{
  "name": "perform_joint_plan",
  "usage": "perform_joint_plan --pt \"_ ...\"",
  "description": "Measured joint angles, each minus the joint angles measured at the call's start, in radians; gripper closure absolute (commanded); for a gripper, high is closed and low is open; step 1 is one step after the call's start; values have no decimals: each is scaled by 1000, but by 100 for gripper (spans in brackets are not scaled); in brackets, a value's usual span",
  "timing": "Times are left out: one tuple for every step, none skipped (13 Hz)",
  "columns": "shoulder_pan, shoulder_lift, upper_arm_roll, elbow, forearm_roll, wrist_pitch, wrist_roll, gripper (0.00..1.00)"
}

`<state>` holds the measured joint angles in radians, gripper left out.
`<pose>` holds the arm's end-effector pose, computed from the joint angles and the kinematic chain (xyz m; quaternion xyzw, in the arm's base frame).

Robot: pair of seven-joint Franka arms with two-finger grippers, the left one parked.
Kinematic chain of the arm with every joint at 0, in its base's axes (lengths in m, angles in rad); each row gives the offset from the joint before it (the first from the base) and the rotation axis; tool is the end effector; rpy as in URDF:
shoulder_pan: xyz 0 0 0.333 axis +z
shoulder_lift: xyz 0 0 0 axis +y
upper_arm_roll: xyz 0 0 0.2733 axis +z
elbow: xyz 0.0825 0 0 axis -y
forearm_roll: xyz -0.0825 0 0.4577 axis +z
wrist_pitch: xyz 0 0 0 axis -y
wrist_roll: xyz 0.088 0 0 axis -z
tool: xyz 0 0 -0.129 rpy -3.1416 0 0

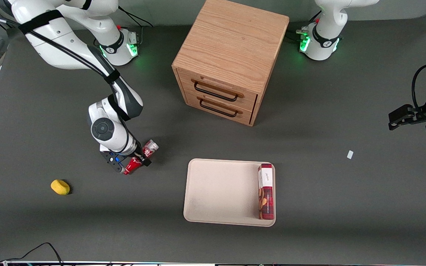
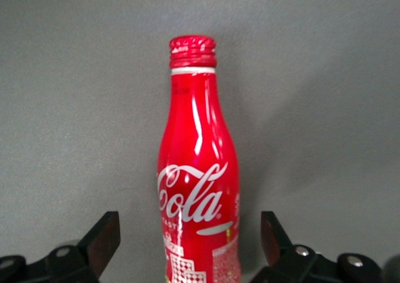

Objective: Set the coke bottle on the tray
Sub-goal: 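Close the right gripper around the bottle's body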

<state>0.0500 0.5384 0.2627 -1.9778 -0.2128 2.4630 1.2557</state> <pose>0.5984 0.2025 0.0807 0.9193 -0.3933 -0.0105 0.0082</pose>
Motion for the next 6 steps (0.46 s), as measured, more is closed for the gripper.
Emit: perform_joint_plan --pt "3 7 0 0 0 10 3 4" --pt "5 12 0 1 0 11 5 24" --pt "6 16 0 1 0 12 6 41" --pt "6 18 0 1 0 12 6 53" --pt "6 18 0 1 0 12 6 60" --pt "6 18 0 1 0 12 7 62"
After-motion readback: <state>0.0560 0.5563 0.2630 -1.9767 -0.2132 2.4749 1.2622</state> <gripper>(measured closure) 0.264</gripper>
